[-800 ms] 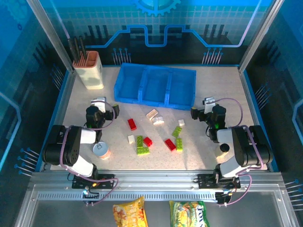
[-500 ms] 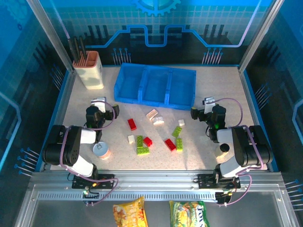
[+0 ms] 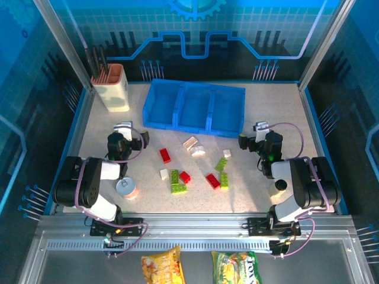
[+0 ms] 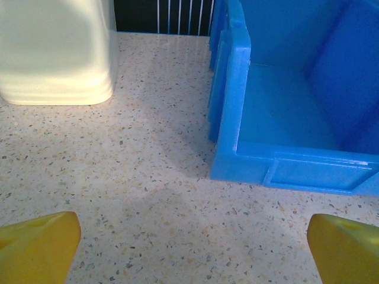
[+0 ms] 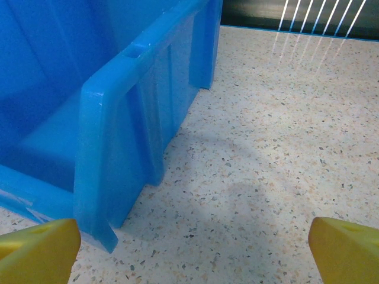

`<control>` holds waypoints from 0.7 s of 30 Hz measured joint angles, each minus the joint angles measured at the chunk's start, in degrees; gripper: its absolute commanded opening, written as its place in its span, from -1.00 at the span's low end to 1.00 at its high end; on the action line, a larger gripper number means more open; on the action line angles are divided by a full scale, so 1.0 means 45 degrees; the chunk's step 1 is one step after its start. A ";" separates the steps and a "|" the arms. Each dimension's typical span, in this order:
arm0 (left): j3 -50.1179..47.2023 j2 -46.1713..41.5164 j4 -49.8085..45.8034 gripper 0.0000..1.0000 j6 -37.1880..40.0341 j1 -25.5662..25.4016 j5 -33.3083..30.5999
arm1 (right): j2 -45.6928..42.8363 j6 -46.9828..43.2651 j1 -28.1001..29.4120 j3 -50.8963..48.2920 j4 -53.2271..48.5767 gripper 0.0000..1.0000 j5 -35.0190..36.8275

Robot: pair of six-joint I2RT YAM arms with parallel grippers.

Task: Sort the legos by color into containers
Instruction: Rotate the container at the top-center of the table.

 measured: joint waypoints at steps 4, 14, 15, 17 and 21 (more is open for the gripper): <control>-0.0005 0.0000 0.0005 0.99 0.0000 0.0000 0.0000 | 0.0000 -0.0005 0.0005 0.0000 0.0000 0.99 0.0010; -0.0282 -0.1268 -0.0364 0.98 -0.0010 -0.0015 -0.0447 | -0.0495 -0.0248 0.0393 0.0078 -0.0622 0.99 0.0816; -0.0282 -0.1496 -0.0515 0.98 -0.0010 -0.0039 -0.0544 | -0.0685 -0.0316 0.0471 0.0180 -0.0918 0.99 0.0903; -0.0248 -0.2161 -0.1127 0.98 -0.0010 -0.0131 -0.0845 | -0.1161 -0.0432 0.0695 0.0578 -0.1690 0.99 0.1093; 0.0476 -0.3031 -0.3060 0.99 -0.0039 -0.0379 -0.1248 | -0.1996 -0.0510 0.1103 0.1778 -0.3526 0.99 0.1316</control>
